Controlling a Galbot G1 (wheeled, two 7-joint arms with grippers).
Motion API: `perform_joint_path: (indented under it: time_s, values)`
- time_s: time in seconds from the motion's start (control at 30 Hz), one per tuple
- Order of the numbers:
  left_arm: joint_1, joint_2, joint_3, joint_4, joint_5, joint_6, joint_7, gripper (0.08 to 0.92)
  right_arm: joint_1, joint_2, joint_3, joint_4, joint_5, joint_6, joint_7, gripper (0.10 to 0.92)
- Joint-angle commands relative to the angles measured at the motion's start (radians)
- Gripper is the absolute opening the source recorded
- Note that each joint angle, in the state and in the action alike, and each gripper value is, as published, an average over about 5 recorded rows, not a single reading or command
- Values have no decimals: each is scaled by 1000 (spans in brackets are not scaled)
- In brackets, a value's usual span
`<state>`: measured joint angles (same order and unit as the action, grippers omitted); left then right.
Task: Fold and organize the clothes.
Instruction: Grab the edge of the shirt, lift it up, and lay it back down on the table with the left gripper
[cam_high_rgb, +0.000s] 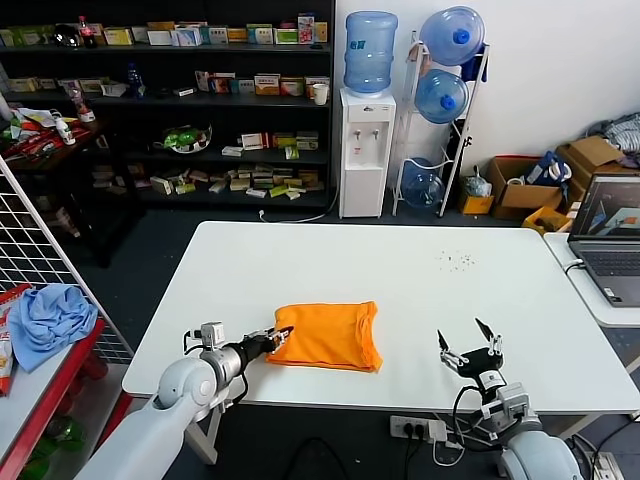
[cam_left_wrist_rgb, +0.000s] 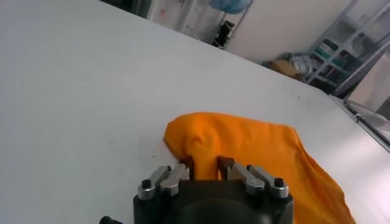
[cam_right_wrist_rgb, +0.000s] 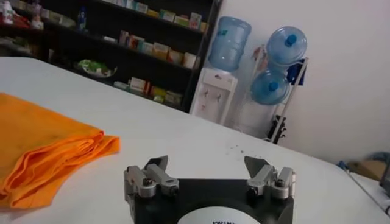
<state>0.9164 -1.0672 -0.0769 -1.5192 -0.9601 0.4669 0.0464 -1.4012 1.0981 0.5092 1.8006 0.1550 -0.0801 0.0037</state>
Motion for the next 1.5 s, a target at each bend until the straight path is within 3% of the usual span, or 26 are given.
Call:
perform_joint_path:
  time_s: [0.03, 0.23, 0.47, 0.6, 0.8, 1.0, 1.3, 1.5]
  values:
    - [12, 1, -11, -39, -34, -14, -13, 291, -5, 1, 0, 16, 5, -3, 3, 823]
    - [41, 69, -37, -91, -60, -11, -36, 142, -1, 7, -8, 30, 0, -14, 24, 823]
    - [34, 250, -82, -82, 18, 9, -94, 129, 3, 1, -25, 29, -5, -33, 50, 823]
    - [15, 385, -99, -38, 113, 19, -98, 129, 24, -2, -37, 26, -3, -62, 71, 823]
    - [-5, 513, -105, 29, 326, 0, -91, 129, 68, -1, -67, 28, 3, -87, 82, 823]
    - [-14, 589, -138, 47, 499, -32, -82, 129, 116, 4, -105, 17, 8, -91, 83, 823]
    - [-51, 696, -120, 57, 542, -44, -69, 129, 161, 13, -125, -10, 12, -84, 81, 823]
    - [-115, 720, -78, 70, 550, -44, -58, 129, 163, 26, -129, -32, 7, -72, 77, 823]
